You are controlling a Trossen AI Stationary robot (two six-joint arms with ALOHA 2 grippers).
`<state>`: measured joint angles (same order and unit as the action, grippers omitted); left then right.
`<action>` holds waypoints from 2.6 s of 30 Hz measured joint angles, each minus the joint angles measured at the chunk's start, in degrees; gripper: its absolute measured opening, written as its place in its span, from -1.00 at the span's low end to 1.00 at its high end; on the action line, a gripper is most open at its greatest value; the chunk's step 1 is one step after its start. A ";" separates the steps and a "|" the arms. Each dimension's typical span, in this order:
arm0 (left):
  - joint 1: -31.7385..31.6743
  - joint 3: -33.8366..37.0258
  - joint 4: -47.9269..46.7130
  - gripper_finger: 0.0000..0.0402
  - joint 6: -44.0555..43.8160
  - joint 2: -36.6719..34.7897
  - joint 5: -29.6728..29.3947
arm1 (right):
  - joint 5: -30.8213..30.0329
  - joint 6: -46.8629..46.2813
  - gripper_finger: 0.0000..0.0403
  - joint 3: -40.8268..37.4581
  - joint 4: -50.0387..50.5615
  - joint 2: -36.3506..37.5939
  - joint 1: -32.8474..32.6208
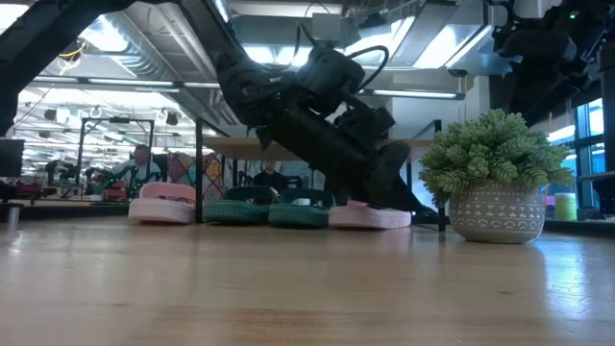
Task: Pick and place slides into the shelf
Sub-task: Adjust the white decorative plant, then put the pink slide under the shelf
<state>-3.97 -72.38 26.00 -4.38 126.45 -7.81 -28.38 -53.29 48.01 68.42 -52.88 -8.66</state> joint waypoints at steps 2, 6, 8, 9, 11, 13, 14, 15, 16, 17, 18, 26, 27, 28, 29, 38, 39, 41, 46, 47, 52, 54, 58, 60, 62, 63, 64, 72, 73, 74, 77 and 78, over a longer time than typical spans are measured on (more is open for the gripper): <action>0.02 -0.34 0.09 -0.39 0.00 0.00 -0.02 | 0.00 0.41 0.35 0.00 0.00 0.00 -0.01; 0.00 -0.43 0.58 -0.39 0.00 0.00 -0.02 | 0.01 0.45 0.35 0.00 -0.02 0.00 0.01; 0.02 -0.84 0.75 -0.39 0.00 0.00 -0.02 | 0.00 0.43 0.35 0.00 -0.13 0.00 0.01; 0.02 -1.08 0.83 -0.39 0.00 0.00 -0.02 | 0.00 0.45 0.35 0.00 -0.26 0.00 -0.01; 0.24 -2.17 1.01 -0.39 0.02 0.67 -0.02 | 0.00 0.45 0.35 0.00 -0.81 0.00 -0.01; 0.38 -3.33 0.26 -0.39 0.02 1.39 -0.03 | 0.01 0.88 0.35 0.00 -1.05 0.00 -0.01; 0.49 -4.52 0.74 -0.39 0.20 2.27 0.02 | 0.02 0.92 0.35 0.00 -1.15 0.00 0.00; 0.61 -5.26 0.70 -0.39 0.42 2.88 0.27 | 0.02 0.95 0.35 -0.01 -1.23 0.00 0.01; 0.69 -5.94 0.02 -0.39 0.46 3.46 0.40 | 0.02 1.01 0.35 -0.02 -1.23 0.00 -0.01; 0.68 -6.91 -0.02 -0.39 0.46 4.31 0.60 | 0.02 1.02 0.35 -0.02 -1.25 0.04 0.00; 0.70 -7.69 -0.20 -0.39 0.46 5.12 1.02 | 0.03 1.03 0.35 -0.02 -1.22 0.03 -0.01; 1.13 -9.95 -0.93 -0.39 0.48 6.47 3.23 | 0.04 1.34 0.35 -0.02 -1.23 0.02 -0.01; 1.29 -9.95 -0.84 -0.39 0.48 6.47 3.41 | 0.04 1.43 0.35 -0.02 -1.24 0.02 -0.01; 1.43 -9.92 -0.38 -0.39 0.48 6.47 3.68 | 0.04 1.44 0.35 -0.02 -1.22 0.02 -0.01; 1.51 -9.92 0.15 -0.39 0.48 6.47 4.32 | 0.04 1.46 0.35 -0.02 -1.25 0.02 -0.01; 2.66 -9.92 0.57 -0.39 0.46 6.47 5.60 | 0.04 1.47 0.35 -0.02 -1.27 0.02 -0.01; 2.82 -9.92 0.57 -0.39 0.48 6.47 5.61 | 0.04 1.46 0.35 -0.02 -1.32 0.02 -0.01; 3.23 -9.92 0.59 -0.39 0.46 6.47 5.62 | 0.04 1.48 0.35 -0.02 -1.64 0.02 -0.01; 4.40 -9.92 1.72 -0.39 0.46 6.47 6.03 | 0.05 3.91 0.35 -0.02 -5.08 0.02 -0.01; 4.70 -9.92 2.21 -0.39 0.46 6.47 6.05 | 0.07 4.46 0.35 -0.02 -5.99 0.02 -0.01; 5.96 -9.92 3.56 -0.39 0.48 6.47 6.10 | 0.12 7.83 0.35 -0.02 -9.70 0.02 -0.01; 6.27 -9.92 3.74 -0.39 0.48 6.47 6.13 | 0.11 8.63 0.35 -0.02 -10.33 0.02 -0.01; 6.64 -9.92 3.74 -0.39 0.46 6.47 8.50 | 0.11 8.69 0.35 -0.02 -10.64 0.02 -0.01; 6.90 -9.92 3.98 -0.39 0.46 6.47 9.51 | 0.11 8.75 0.35 -0.02 -10.64 0.02 -0.01; 7.37 -9.92 4.38 -0.39 0.48 6.47 10.09 | 0.11 8.76 0.35 -0.02 -10.64 0.02 -0.01; 7.58 -9.92 4.54 -0.39 0.48 6.47 10.43 | 0.11 8.77 0.35 -0.02 -10.64 0.02 -0.01; 7.77 -9.92 4.61 -0.39 0.48 6.47 10.61 | 0.11 8.78 0.35 -0.02 -10.63 0.02 -0.01; 8.27 -9.92 2.65 -0.39 1.72 6.45 15.87 | 0.11 8.80 0.35 -0.02 -10.62 0.02 0.00; 8.28 -9.92 1.95 -0.39 1.54 6.45 16.03 | 0.10 8.80 0.35 -0.02 -10.62 0.02 -0.01; 8.26 -9.92 1.15 -0.39 1.51 6.45 16.17 | 0.09 8.80 0.35 -0.02 -10.61 0.02 0.01; 7.98 -9.92 -1.54 -0.39 1.49 6.34 17.30 | 0.09 8.83 0.35 -0.02 -10.60 0.02 -0.01; 7.72 -9.90 -3.17 -0.39 1.49 6.13 18.13 | 0.09 8.95 0.35 -0.02 -10.60 0.02 -0.01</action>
<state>3.76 -82.28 22.83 -2.90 132.58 10.31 -28.29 -44.34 47.99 57.82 -52.86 -8.67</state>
